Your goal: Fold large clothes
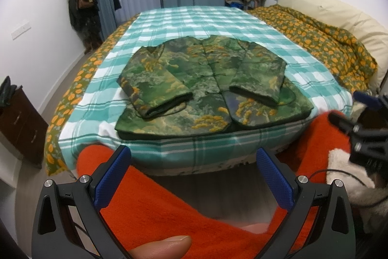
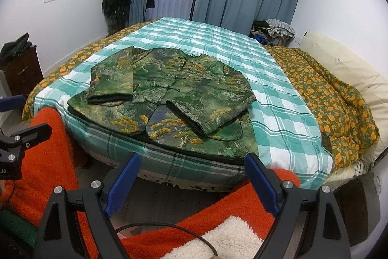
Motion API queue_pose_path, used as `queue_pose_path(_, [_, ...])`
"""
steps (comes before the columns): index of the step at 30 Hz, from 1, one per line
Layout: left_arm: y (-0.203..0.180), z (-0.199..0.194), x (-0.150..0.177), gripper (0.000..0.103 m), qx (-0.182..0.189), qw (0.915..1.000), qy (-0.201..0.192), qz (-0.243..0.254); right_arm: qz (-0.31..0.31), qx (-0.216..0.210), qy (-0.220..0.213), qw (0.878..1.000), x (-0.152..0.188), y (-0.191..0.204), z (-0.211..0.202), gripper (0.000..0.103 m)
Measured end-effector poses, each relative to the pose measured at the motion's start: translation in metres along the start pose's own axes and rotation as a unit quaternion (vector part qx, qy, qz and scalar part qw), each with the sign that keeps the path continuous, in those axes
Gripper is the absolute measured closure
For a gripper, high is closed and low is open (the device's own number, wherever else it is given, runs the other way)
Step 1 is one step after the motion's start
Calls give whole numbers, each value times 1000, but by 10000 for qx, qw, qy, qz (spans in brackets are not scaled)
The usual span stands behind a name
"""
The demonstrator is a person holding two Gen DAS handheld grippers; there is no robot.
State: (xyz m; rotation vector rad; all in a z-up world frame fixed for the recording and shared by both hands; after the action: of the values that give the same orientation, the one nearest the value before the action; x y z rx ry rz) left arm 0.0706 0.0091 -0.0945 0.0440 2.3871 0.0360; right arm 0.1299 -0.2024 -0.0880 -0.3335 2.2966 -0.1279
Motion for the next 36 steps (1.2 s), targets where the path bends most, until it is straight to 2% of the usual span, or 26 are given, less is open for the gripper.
queue_pose_path(3, [9, 5, -5, 0, -133, 9999, -25, -37, -180, 171, -298, 9992, -16, -13, 9, 13])
queue_pose_path(7, [20, 13, -17, 0, -349, 9993, -120, 0, -633, 509, -433, 9958, -38, -25, 41, 13])
queue_pose_path(10, [29, 22, -32, 0, -550, 9983, -215, 40, -714, 240, -321, 9966, -53, -24, 71, 13])
queue_pose_path(13, [40, 32, -47, 0, -607, 9977, -277, -73, -864, -257, -397, 9951, -63, -15, 92, 13])
queue_pose_path(15, [47, 36, -55, 0, -602, 9974, -368, -158, -1059, -417, -382, 9928, -64, -7, 109, 13])
queue_pose_path(20, [59, 50, -64, 0, -684, 9964, -430, -238, -1359, -864, 517, 9856, -40, 12, 183, 12])
queue_pose_path(22, [62, 59, -60, 0, -832, 9959, -298, -198, -1364, -828, 688, 9848, -34, 13, 206, 12])
queue_pose_path(25, [58, 75, -48, 0, -724, 9973, 14, -153, -1405, -778, 870, 9832, -32, 15, 236, 12])
queue_pose_path(28, [55, 86, -38, 0, -609, 9978, 214, -172, -1434, -534, 961, 9835, -33, 14, 263, 14])
queue_pose_path(29, [53, 88, -35, 0, -561, 9979, 255, -172, -1416, -483, 994, 9837, -32, 11, 269, 27])
queue_pose_path(30, [52, 90, -33, 0, -500, 9982, 286, -176, -1311, -532, 1074, 9841, -29, 8, 274, 51])
queue_pose_path(31, [51, 92, -31, 0, -446, 9984, 315, -168, -1164, -631, 1131, 9847, -27, 6, 275, 63])
queue_pose_path(32, [49, 94, -29, 0, -402, 9985, 357, -137, -981, -676, 1126, 9865, -28, 1, 273, 83])
queue_pose_path(33, [47, 97, -28, 0, -352, 9985, 407, -88, -827, -603, 1032, 9894, -32, -7, 267, 91])
queue_pose_path(36, [42, 105, -30, 0, -246, 9984, 512, 38, -376, -442, 590, 9966, -54, -41, 232, 93])
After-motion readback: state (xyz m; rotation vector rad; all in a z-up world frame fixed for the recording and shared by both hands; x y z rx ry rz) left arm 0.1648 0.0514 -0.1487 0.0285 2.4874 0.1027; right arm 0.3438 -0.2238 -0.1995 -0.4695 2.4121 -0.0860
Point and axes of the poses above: each gripper's, at about its wrist camera, not at the fingertips, and z roughly the way its jaws point, y to its left, x to its underside, the point moved 10 cm from there along z, roughly the way its jaws point, and after that the axes turned 2 degrees about y, right-handed, at the moved point
